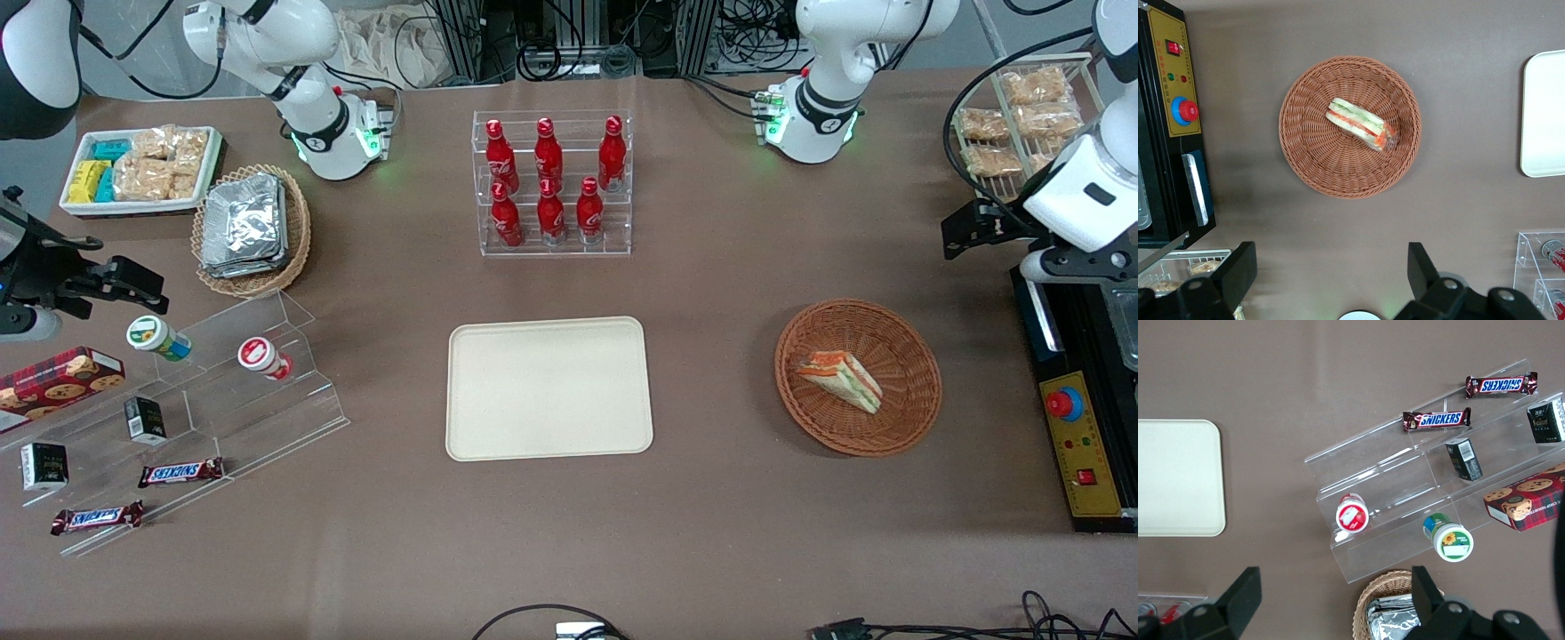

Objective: Place sandwich from basket to tray
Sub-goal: 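Move the left gripper down over the wrapped sandwich in the wicker basket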

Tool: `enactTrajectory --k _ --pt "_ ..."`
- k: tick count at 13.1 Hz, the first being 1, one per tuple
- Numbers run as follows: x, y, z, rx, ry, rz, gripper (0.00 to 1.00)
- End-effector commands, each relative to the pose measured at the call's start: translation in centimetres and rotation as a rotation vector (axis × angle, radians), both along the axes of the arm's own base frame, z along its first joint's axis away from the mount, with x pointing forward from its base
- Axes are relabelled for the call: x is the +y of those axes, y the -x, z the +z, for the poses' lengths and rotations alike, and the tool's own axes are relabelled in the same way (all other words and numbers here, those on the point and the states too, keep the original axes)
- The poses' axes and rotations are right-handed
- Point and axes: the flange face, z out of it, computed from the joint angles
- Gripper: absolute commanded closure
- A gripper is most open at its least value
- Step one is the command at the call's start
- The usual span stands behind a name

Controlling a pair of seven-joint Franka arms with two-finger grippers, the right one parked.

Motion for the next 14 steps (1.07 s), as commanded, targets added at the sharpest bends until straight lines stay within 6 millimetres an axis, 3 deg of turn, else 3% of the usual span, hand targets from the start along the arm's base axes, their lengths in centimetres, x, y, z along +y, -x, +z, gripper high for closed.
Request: enactTrajectory --k 1,6,9,11,14 --pt "-0.3 0.0 0.5 0.002 0.012 0.040 0.00" --pt "-0.4 -0.1 0.5 0.001 0.009 0.042 0.00" --pt "0.0 -0.7 -0.7 0.019 0.007 0.057 0.00" --pt "0.3 -1.9 -2.8 0.043 -0.006 0.150 0.00" --pt "0.2 -4.5 -8.2 0.094 -0.045 0.378 0.00"
